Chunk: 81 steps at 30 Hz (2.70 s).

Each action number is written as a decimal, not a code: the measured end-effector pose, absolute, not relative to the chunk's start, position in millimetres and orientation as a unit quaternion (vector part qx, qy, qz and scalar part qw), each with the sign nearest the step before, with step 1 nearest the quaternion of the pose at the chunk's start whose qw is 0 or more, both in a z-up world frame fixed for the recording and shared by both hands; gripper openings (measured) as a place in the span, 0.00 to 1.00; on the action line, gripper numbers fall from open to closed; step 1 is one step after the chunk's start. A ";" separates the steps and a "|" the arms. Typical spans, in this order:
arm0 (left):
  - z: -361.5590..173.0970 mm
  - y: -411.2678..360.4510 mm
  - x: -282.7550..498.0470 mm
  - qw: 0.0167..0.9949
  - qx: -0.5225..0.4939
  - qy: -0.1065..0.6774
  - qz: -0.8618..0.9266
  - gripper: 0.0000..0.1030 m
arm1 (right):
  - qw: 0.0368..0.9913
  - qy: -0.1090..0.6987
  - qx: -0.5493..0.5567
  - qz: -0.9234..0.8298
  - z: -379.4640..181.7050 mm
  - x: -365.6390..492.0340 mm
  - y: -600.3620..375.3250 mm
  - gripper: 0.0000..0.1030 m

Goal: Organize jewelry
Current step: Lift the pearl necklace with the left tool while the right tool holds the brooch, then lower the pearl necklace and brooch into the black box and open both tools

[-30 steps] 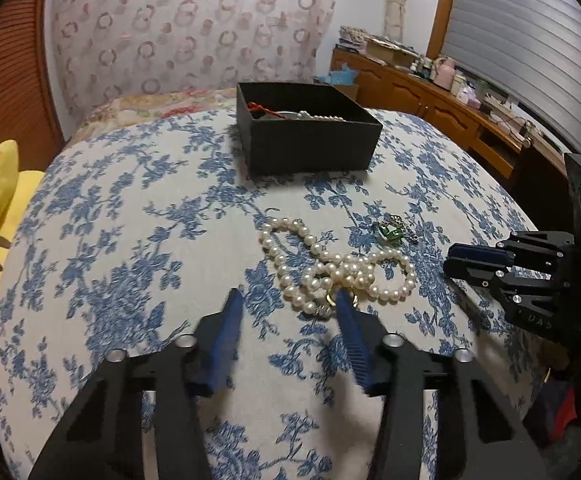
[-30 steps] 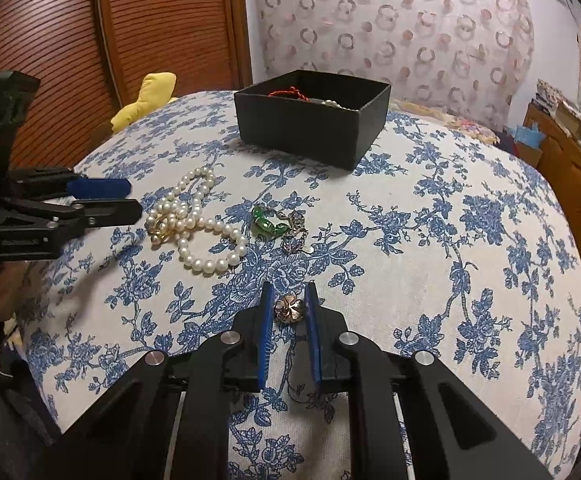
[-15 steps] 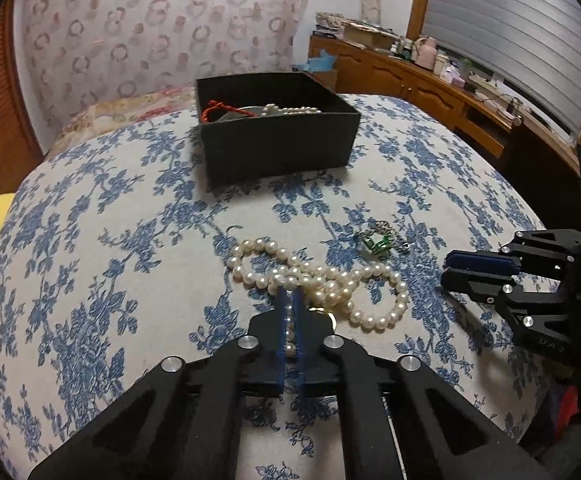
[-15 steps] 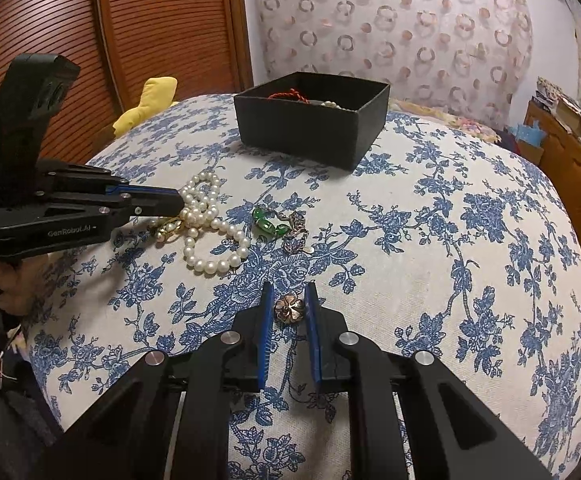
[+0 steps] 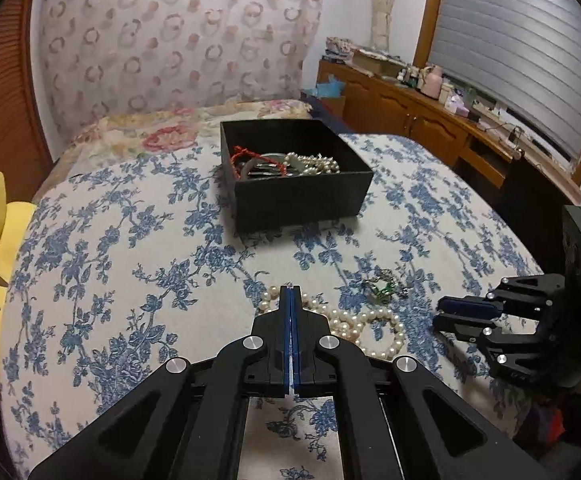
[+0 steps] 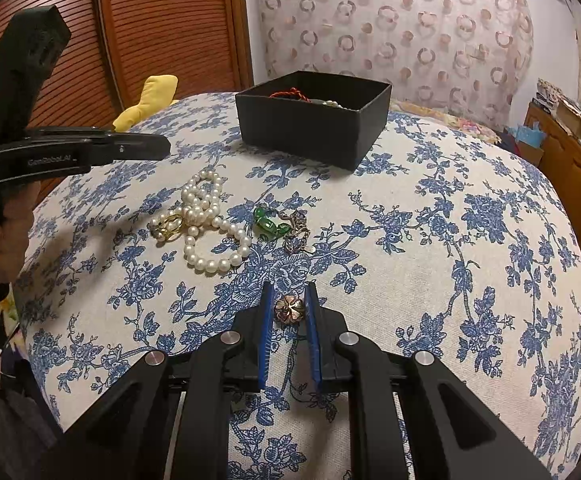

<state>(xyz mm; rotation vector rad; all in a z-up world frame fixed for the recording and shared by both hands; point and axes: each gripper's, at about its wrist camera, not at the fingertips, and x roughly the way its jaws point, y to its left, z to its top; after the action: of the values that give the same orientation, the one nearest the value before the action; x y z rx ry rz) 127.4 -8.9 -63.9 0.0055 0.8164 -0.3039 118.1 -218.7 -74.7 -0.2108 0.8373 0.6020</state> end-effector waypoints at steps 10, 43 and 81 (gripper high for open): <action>-85.0 -14.2 157.2 0.894 0.019 0.429 -0.130 0.27 | 0.865 0.399 -0.101 0.287 -74.9 118.1 -219.0 0.17; 40.6 -28.7 126.4 0.945 0.024 0.285 -0.160 0.06 | 0.889 0.323 -0.092 0.311 -6.6 107.3 -221.3 0.17; 104.9 -26.6 233.0 0.953 0.025 0.275 -0.122 0.06 | 0.905 0.284 -0.112 0.298 54.8 224.4 -185.5 0.17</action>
<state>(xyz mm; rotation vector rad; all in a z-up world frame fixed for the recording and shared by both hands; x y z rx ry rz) 233.0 -26.6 104.9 0.0503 0.5591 -0.2481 224.4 -185.5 54.8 -0.2316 0.5861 0.6156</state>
